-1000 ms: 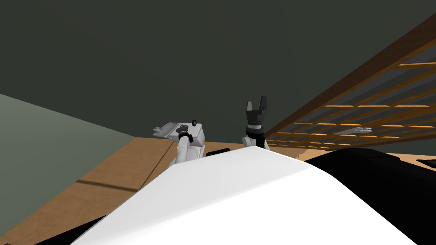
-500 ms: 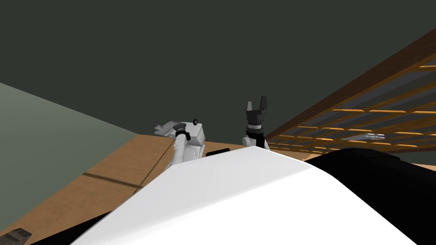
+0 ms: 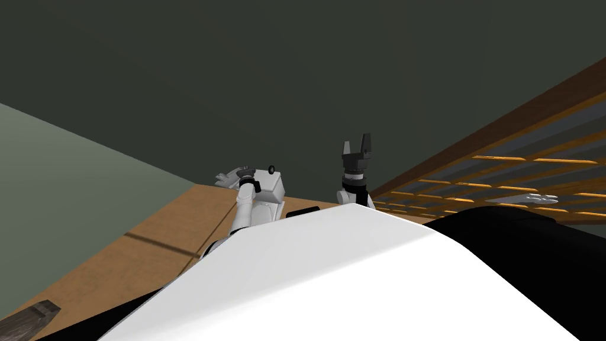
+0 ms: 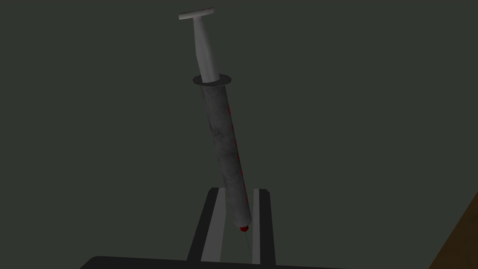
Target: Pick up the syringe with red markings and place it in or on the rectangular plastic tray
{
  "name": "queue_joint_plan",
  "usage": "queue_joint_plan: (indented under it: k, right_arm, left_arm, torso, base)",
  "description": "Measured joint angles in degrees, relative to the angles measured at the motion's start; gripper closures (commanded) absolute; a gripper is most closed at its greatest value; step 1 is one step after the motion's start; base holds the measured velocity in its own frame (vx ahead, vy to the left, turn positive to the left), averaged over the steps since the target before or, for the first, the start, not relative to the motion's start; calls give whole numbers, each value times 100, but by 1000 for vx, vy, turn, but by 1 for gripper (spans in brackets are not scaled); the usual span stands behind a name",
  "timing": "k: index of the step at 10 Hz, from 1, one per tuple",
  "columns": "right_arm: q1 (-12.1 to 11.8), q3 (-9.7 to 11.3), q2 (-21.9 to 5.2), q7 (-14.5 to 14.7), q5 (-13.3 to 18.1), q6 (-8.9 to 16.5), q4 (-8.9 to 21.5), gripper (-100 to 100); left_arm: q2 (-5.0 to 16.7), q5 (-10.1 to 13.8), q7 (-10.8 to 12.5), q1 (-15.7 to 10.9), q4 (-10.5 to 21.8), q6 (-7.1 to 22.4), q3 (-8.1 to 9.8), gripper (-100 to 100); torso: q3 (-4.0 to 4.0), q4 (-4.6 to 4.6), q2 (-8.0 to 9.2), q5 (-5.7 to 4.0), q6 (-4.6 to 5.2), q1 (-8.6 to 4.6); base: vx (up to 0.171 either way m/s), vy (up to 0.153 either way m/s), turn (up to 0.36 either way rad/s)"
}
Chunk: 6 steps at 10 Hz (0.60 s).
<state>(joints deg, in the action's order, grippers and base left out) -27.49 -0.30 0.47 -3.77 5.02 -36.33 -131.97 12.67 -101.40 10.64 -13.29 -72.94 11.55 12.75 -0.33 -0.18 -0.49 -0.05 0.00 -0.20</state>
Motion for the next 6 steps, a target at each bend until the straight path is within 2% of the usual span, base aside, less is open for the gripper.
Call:
queue_joint_plan:
  k: [2,3,4,5,6]
  right_arm:
    - [0,0,0,0,0,0,0,0]
    - [0,0,0,0,0,0,0,0]
    - [0,0,0,0,0,0,0,0]
    - [0,0,0,0,0,0,0,0]
    - [0,0,0,0,0,0,0,0]
  left_arm:
    - [71,22,-104,-84,20,-58,32,100]
    - [51,76,-247,-128,-5,-144,120,100]
    - [118,121,-359,-204,7,-245,159,100]
    - [254,155,-368,-305,81,-324,161,100]
    - [229,254,-546,-406,84,-472,331,100]
  torso:
    - [0,-1,1,0,2,1]
    - [1,0,2,-1,0,3]
    - [0,1,-1,-3,-5,5]
    - [-2,0,-4,-3,-8,10]
    - [-2,-1,-4,-2,-1,11]
  base:
    - [9,-17,26]
    - [23,-17,115]
    - [34,-11,155]
    - [28,2,69]
    - [23,17,99]
